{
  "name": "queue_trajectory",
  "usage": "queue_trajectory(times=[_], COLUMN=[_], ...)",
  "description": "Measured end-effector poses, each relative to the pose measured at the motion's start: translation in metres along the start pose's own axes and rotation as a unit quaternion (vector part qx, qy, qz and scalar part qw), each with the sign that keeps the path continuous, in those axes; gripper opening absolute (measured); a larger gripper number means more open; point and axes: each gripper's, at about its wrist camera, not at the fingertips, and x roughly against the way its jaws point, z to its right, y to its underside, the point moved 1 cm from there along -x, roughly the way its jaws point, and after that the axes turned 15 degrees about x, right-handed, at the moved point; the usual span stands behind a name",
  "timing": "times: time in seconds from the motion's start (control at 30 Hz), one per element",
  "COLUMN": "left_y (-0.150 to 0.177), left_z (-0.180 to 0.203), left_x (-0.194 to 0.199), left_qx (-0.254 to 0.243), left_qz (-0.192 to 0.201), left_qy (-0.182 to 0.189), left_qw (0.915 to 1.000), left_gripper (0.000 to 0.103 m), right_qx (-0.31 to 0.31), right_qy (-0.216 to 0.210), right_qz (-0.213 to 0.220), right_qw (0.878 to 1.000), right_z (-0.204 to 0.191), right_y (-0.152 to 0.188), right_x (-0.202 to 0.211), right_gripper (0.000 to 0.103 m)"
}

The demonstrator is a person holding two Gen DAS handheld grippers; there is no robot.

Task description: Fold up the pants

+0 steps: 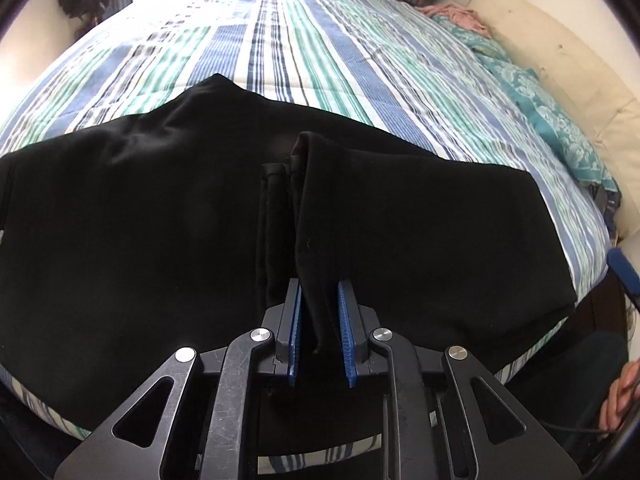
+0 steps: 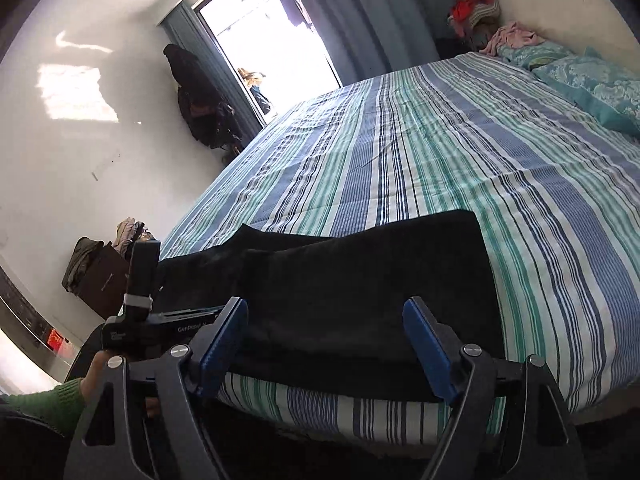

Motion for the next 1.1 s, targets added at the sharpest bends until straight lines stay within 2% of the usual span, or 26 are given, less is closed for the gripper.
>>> queue_trajectory(times=[0.07, 0.13, 0.17, 0.2, 0.23, 0.27, 0.3, 0.37, 0.5, 0.6, 0.67, 0.7, 0.73, 0.83, 0.97, 1.03, 1.1], left_y=[0.001, 0.003, 0.004, 0.004, 0.005, 0.005, 0.006, 0.006, 0.008, 0.008, 0.009, 0.009, 0.01, 0.01, 0.007, 0.006, 0.006], left_z=[-0.001, -0.003, -0.002, -0.001, -0.001, -0.001, 0.0, 0.0, 0.001, -0.001, -0.001, -0.002, -0.002, -0.003, -0.004, -0.005, -0.005], left_x=[0.001, 0.0, 0.0, -0.001, 0.0, 0.0, 0.0, -0.001, 0.0, 0.0, 0.001, 0.001, 0.001, 0.001, 0.0, 0.0, -0.001], left_qx=[-0.006, -0.008, -0.011, -0.016, -0.02, -0.022, -0.021, -0.018, -0.025, -0.022, -0.022, -0.024, -0.026, -0.027, -0.019, -0.014, -0.014], left_qz=[-0.001, 0.002, 0.002, 0.005, 0.006, 0.008, 0.008, 0.007, 0.01, 0.009, 0.011, 0.012, 0.014, 0.014, 0.006, 0.004, 0.003], left_qy=[0.003, 0.008, 0.008, 0.008, 0.009, 0.01, 0.011, 0.012, 0.014, 0.019, 0.022, 0.023, 0.022, 0.024, 0.03, 0.031, 0.031], left_qw=[1.0, 0.9999, 0.9999, 0.9998, 0.9997, 0.9997, 0.9997, 0.9997, 0.9995, 0.9995, 0.9995, 0.9994, 0.9993, 0.9992, 0.9993, 0.9994, 0.9994], left_gripper=[0.02, 0.02, 0.021, 0.021, 0.021, 0.021, 0.021, 0.021, 0.022, 0.022, 0.022, 0.022, 0.022, 0.023, 0.023, 0.023, 0.023], right_qx=[-0.017, -0.083, -0.129, -0.175, -0.204, -0.225, -0.243, -0.244, -0.187, -0.181, -0.189, -0.195, -0.197, -0.202, -0.215, -0.22, -0.229], right_qy=[-0.035, -0.066, -0.053, -0.047, -0.046, -0.056, -0.066, -0.064, -0.049, -0.029, 0.008, 0.02, 0.025, 0.026, -0.009, -0.019, -0.017], right_qz=[-0.009, -0.056, -0.104, -0.142, -0.128, -0.106, -0.108, -0.103, -0.079, -0.103, -0.155, -0.183, -0.199, -0.177, -0.125, -0.125, -0.155], right_qw=[0.999, 0.993, 0.985, 0.973, 0.969, 0.967, 0.962, 0.962, 0.978, 0.978, 0.97, 0.963, 0.96, 0.963, 0.968, 0.967, 0.961], right_z=[0.012, 0.036, 0.052, 0.066, 0.076, 0.082, 0.086, 0.089, 0.096, 0.112, 0.128, 0.135, 0.139, 0.138, 0.122, 0.111, 0.108], right_y=[-0.006, 0.008, 0.026, 0.045, 0.056, 0.058, 0.057, 0.043, -0.018, -0.043, -0.037, -0.029, -0.021, -0.023, -0.024, -0.01, 0.019], right_x=[-0.016, -0.044, -0.061, -0.072, -0.069, -0.062, -0.06, -0.053, -0.057, -0.089, -0.119, -0.134, -0.142, -0.131, -0.086, -0.071, -0.071], right_gripper=[0.082, 0.082, 0.076, 0.057, 0.052, 0.051, 0.051, 0.051, 0.052, 0.052, 0.05, 0.042, 0.039, 0.038, 0.039, 0.043, 0.047])
